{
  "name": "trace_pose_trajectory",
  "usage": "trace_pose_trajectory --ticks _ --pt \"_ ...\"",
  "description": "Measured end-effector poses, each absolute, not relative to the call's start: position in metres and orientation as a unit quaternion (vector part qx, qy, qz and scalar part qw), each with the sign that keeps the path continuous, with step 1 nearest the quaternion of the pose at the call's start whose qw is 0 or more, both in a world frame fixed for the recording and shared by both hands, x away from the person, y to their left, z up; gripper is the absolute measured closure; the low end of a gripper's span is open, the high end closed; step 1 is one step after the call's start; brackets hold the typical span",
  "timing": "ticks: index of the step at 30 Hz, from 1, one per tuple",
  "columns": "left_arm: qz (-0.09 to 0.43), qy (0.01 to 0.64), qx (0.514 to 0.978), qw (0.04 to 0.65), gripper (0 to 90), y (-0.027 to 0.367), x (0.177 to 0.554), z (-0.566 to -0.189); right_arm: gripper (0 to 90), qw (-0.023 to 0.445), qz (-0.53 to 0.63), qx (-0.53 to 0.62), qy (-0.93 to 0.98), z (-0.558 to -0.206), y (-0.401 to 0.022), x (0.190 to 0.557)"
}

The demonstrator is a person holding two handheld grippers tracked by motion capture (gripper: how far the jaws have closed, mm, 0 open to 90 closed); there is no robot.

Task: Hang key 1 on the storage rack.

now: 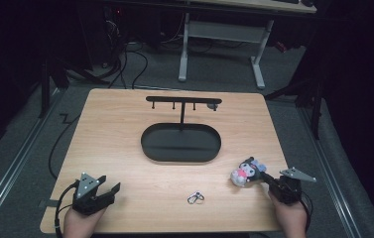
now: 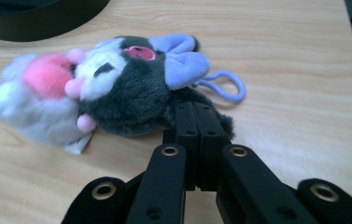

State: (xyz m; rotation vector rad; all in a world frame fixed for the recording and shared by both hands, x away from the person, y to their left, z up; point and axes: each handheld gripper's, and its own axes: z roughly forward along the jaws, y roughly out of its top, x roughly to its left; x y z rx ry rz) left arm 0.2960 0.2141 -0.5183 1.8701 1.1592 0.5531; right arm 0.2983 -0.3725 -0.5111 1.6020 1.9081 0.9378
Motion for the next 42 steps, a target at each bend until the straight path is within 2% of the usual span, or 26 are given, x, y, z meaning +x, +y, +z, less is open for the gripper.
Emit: trace_pose_trajectory --ticks 12,18,26,31,36,42 --pt "0.227 0.473 0.741 0.420 39.5 0.228 0.276 -0.520 90.0 0.234 0.350 0.551 0.721 -0.517 -0.351 0.341" --pt "0.229 0.469 0.738 0.428 39.1 0.225 0.281 -0.519 89.2 0.258 0.371 0.546 0.705 -0.501 -0.352 0.325" --pt "0.219 0.445 0.752 0.435 38.6 0.206 0.298 -0.517 87.5 0.242 0.432 0.501 0.710 -0.484 -0.310 0.290" --pt "0.216 0.436 0.758 0.434 37.4 0.200 0.302 -0.519 88.8 0.196 0.438 0.483 0.733 -0.493 -0.283 0.293" --pt "0.215 0.441 0.749 0.444 36.8 0.207 0.299 -0.517 89.2 0.194 0.415 0.475 0.751 -0.500 -0.271 0.299" --pt "0.215 0.440 0.748 0.448 35.5 0.206 0.303 -0.517 89.1 0.193 0.402 0.491 0.748 -0.506 -0.282 0.296"
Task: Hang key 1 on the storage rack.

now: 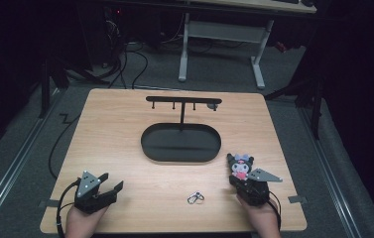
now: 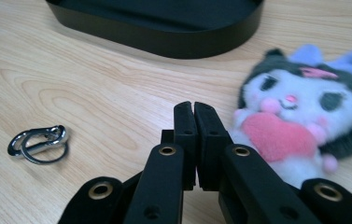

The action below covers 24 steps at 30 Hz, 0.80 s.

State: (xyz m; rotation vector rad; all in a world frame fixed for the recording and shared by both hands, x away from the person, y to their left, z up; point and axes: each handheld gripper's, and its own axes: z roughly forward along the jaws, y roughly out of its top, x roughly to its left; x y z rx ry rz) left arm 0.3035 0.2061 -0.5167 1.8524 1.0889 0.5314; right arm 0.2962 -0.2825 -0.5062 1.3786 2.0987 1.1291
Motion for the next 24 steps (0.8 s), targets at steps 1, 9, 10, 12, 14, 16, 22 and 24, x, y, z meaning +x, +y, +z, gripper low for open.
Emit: trace_pose_trajectory --ticks 1,9,10,12,14,16,22,24 --pt "0.216 0.437 0.750 0.448 35.5 0.204 0.304 -0.517 89.1 0.196 0.401 0.493 0.747 -0.506 -0.284 0.295" --pt "0.209 0.423 0.760 0.447 33.6 0.194 0.309 -0.518 88.7 0.213 0.395 0.516 0.729 -0.504 -0.308 0.284" --pt "0.209 0.422 0.760 0.447 33.2 0.193 0.309 -0.518 88.7 0.214 0.396 0.520 0.726 -0.504 -0.311 0.283" --pt "0.209 0.421 0.761 0.446 32.8 0.193 0.310 -0.518 88.4 0.216 0.396 0.524 0.722 -0.504 -0.315 0.281" --pt "0.207 0.422 0.761 0.447 32.4 0.192 0.310 -0.518 87.3 0.214 0.402 0.521 0.722 -0.504 -0.316 0.280" --pt "0.204 0.422 0.760 0.450 32.1 0.193 0.310 -0.518 85.5 0.203 0.412 0.511 0.726 -0.504 -0.314 0.279" --pt "0.179 0.423 0.760 0.459 32.1 0.193 0.306 -0.511 81.2 0.196 0.404 0.493 0.746 -0.508 -0.302 0.282" --pt "0.186 0.416 0.766 0.454 32.0 0.193 0.305 -0.506 79.6 0.191 0.404 0.485 0.751 -0.509 -0.300 0.283"
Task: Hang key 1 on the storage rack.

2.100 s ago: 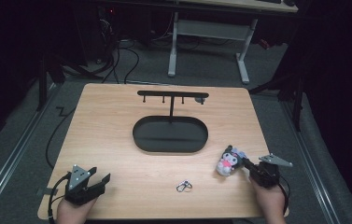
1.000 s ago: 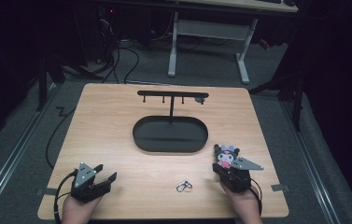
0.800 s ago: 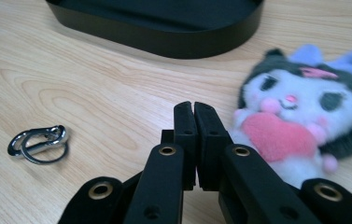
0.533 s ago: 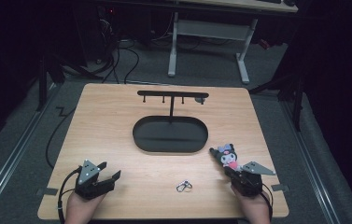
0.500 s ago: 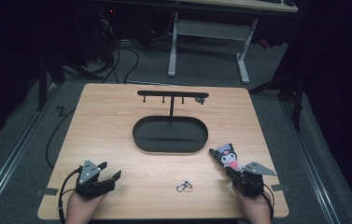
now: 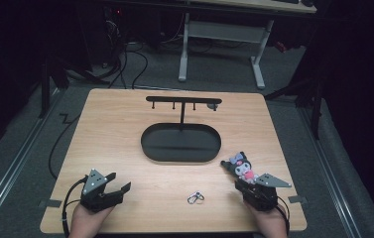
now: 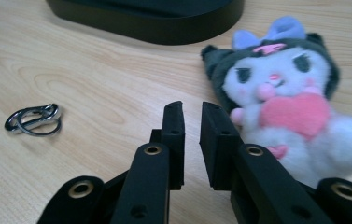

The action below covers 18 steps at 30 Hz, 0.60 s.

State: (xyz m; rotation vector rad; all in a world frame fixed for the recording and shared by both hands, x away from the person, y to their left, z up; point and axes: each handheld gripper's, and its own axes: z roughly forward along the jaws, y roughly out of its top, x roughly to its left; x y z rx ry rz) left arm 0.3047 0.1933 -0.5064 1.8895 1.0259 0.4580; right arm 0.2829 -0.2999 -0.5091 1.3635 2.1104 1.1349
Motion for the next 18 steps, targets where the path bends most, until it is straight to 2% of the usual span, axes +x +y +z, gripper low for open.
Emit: trace_pose_trajectory --ticks 10,13,14,15,18 --pt "0.186 0.411 0.764 0.461 31.1 0.205 0.297 -0.517 63.0 0.182 0.401 0.480 0.759 -0.512 -0.285 0.290" --pt "0.181 0.415 0.759 0.468 31.1 0.209 0.297 -0.517 62.2 0.183 0.390 0.474 0.768 -0.511 -0.282 0.292" --pt "0.177 0.421 0.753 0.474 31.0 0.213 0.298 -0.517 58.5 0.191 0.368 0.468 0.781 -0.508 -0.278 0.293" --pt "0.179 0.420 0.754 0.473 31.0 0.213 0.299 -0.518 58.5 0.195 0.358 0.473 0.781 -0.508 -0.276 0.294" --pt "0.181 0.415 0.759 0.468 30.9 0.212 0.301 -0.520 56.5 0.184 0.352 0.488 0.777 -0.506 -0.274 0.295"
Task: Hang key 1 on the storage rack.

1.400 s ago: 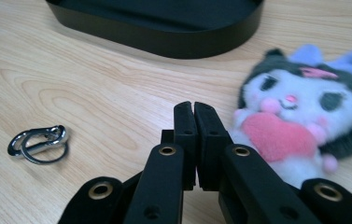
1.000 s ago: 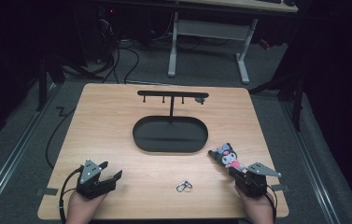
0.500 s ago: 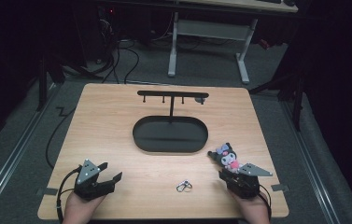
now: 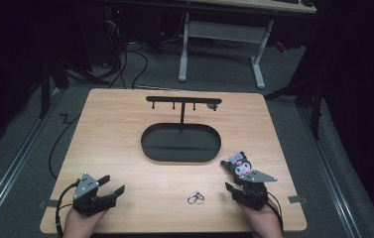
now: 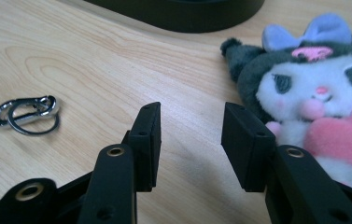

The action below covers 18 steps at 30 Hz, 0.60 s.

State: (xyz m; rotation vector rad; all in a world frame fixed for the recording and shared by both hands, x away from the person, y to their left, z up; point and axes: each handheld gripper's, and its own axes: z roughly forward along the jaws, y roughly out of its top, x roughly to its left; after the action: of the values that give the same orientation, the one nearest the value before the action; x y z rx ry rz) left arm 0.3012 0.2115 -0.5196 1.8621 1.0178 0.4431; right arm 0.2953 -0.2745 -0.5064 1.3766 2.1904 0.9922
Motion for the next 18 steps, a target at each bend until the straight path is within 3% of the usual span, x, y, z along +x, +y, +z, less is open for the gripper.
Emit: trace_pose_trajectory --ticks 6,18 --pt "0.181 0.404 0.772 0.456 30.6 0.204 0.303 -0.523 50.0 0.186 0.322 0.496 0.785 -0.500 -0.268 0.297" --pt "0.180 0.403 0.765 0.469 30.1 0.205 0.302 -0.521 53.6 0.165 0.284 0.484 0.811 -0.487 -0.266 0.305"
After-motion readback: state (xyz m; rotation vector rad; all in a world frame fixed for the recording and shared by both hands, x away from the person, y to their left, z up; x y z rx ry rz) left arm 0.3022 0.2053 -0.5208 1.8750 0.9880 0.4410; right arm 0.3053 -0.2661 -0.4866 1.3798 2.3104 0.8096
